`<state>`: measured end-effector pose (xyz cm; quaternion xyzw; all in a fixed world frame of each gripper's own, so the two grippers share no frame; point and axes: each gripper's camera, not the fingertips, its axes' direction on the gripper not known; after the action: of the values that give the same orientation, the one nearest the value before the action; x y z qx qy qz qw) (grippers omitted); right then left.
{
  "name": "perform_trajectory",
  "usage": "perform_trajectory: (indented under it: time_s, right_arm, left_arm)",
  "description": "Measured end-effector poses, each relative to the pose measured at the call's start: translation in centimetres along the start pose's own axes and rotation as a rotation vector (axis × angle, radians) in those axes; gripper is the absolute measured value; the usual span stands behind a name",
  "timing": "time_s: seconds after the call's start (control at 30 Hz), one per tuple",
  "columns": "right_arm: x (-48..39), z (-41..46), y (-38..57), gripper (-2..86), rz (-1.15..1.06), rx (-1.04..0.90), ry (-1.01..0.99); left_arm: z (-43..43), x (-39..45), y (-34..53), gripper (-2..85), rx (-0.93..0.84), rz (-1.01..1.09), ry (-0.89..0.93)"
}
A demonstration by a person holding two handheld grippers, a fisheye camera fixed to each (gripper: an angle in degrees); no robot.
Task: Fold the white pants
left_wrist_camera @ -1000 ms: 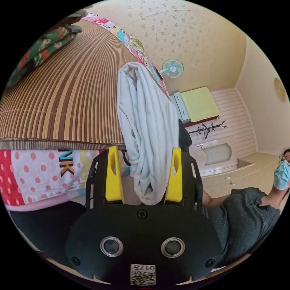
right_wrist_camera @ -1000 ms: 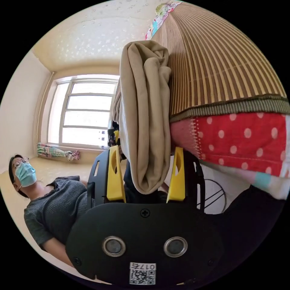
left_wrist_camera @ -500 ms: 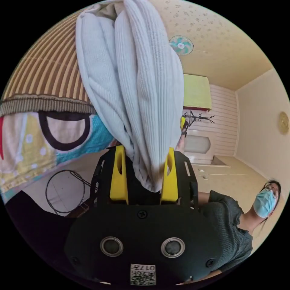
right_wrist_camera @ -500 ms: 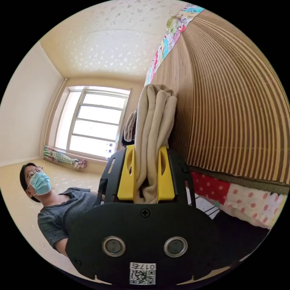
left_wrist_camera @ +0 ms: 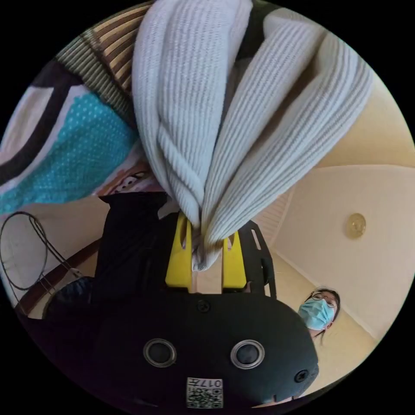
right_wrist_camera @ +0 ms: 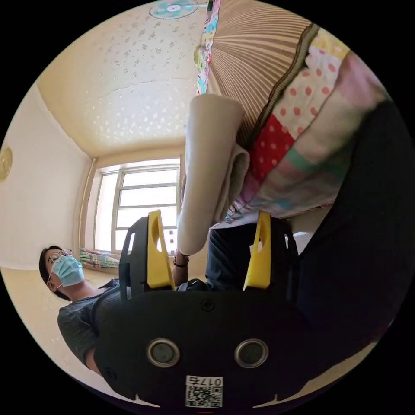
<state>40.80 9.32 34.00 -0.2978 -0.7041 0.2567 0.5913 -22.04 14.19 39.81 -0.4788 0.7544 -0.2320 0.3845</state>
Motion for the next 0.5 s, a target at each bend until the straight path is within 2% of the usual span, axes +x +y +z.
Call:
perform_trajectory:
  time_s: [0.07,0.2,0.27,0.37,0.5]
  right_arm:
    - [0.1,2.1,-1.0,30.6,-0.024,0.019,-0.169]
    - [-0.4,5.6,-3.7,33.1,-0.044,0.0,-0.272]
    - [-0.9,7.0,-4.6,34.2,-0.066,-0.001,-0.385]
    - [-2.7,7.8,-4.3,30.5,-0.149,-0.053,-0.329]
    - [-4.8,7.7,-3.4,26.9,-0.267,-0.07,-0.334]
  left_arm:
    - [-0.3,1.2,0.1,10.3,0.006,0.008,-0.006]
    - [-1.4,3.0,0.9,10.1,0.007,0.026,-0.083]
    - [-2.3,3.1,1.7,10.0,0.035,0.034,-0.085]
    - [-3.8,4.0,3.2,10.0,0.059,0.093,-0.045]
    - [-4.6,6.3,5.5,11.1,-0.019,0.209,-0.06]
